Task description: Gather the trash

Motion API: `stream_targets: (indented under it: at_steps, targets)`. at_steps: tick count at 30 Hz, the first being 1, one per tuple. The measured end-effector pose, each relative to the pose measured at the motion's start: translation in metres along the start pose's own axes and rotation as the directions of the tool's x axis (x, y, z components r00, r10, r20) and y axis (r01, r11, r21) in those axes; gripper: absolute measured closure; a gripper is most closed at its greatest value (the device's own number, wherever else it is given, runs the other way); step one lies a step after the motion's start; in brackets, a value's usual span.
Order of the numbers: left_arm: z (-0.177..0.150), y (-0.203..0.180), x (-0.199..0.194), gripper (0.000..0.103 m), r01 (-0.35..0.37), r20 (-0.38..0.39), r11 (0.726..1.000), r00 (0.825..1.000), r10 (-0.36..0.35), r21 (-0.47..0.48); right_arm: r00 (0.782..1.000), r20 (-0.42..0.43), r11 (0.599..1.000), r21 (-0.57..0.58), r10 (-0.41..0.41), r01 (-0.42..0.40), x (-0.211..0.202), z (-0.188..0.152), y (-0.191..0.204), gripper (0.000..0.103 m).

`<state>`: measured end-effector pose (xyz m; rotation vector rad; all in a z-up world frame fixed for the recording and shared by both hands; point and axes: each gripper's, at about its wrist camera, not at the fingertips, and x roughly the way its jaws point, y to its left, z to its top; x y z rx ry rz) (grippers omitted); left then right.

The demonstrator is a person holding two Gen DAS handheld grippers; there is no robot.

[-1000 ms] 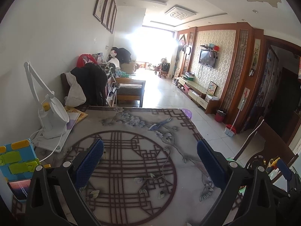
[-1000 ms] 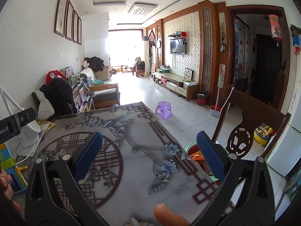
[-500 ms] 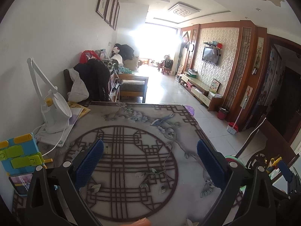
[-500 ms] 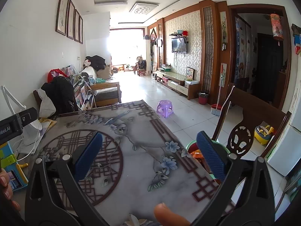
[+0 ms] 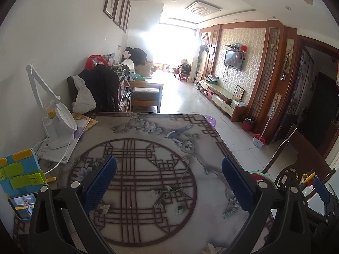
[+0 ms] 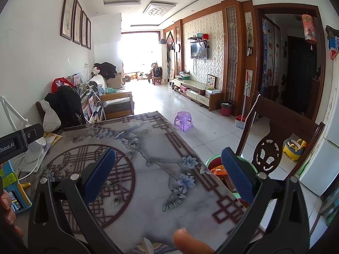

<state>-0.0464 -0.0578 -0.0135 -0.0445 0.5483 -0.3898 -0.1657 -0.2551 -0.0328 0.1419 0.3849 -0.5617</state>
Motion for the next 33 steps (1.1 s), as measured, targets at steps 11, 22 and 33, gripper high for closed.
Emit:
stream_targets:
  at_steps: [11, 22, 33]
  targets:
    - [0.000, 0.006, 0.006, 0.008, -0.010, -0.009, 1.000, 1.000, 0.009, -0.005, 1.000, -0.012, 1.000, -0.006, 0.009, -0.009, 0.003, -0.003, 0.001, 0.005]
    - [-0.001, 0.022, 0.028, 0.008, -0.030, -0.039, 0.999, 0.999, 0.028, -0.030, 0.999, -0.044, 0.999, -0.028, 0.030, -0.031, 0.023, -0.001, 0.012, 0.005]
    - [-0.075, 0.089, 0.139, 0.008, -0.185, -0.256, 0.983, 0.950, 0.178, -0.003, 0.972, -0.218, 0.988, -0.099, 0.091, -0.115, 0.100, -0.032, 0.040, 0.004]
